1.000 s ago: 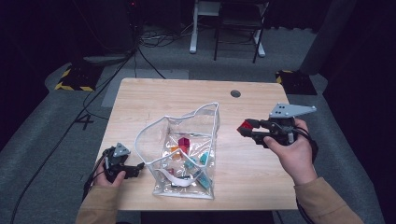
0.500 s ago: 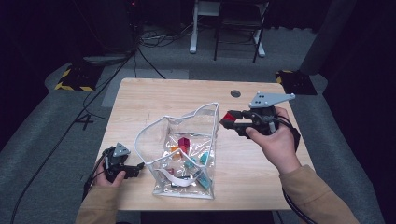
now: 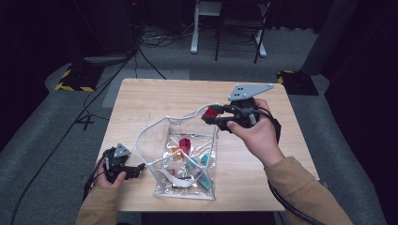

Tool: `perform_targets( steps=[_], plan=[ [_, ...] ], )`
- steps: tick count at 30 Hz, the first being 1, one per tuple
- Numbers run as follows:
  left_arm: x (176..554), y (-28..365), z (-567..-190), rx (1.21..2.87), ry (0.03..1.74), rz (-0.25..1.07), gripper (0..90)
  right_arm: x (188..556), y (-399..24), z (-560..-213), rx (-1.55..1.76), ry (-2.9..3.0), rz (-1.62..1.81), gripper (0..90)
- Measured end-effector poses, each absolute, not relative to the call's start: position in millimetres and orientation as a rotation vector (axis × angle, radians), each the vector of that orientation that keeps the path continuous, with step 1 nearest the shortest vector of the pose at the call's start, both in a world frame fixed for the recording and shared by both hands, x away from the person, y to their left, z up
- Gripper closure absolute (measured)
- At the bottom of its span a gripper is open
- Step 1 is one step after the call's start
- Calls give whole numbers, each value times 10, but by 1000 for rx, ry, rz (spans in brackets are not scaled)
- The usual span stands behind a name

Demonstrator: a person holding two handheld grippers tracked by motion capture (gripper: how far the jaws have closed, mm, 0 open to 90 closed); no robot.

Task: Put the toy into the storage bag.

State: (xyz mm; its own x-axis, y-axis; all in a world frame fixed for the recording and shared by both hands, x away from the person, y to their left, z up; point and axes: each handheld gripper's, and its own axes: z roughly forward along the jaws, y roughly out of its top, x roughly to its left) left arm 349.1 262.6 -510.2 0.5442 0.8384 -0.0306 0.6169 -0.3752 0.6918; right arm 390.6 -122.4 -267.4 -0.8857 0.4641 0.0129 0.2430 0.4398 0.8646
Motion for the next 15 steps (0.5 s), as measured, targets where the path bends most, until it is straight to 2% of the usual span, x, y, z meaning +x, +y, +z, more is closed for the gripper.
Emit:
perform_targets(
  steps=[15],
  plan=[
    [3495, 2626, -5104, 2116, 1168, 431, 130, 3996, -822, -2706, 575, 2522, 1412, 592]
  ],
)
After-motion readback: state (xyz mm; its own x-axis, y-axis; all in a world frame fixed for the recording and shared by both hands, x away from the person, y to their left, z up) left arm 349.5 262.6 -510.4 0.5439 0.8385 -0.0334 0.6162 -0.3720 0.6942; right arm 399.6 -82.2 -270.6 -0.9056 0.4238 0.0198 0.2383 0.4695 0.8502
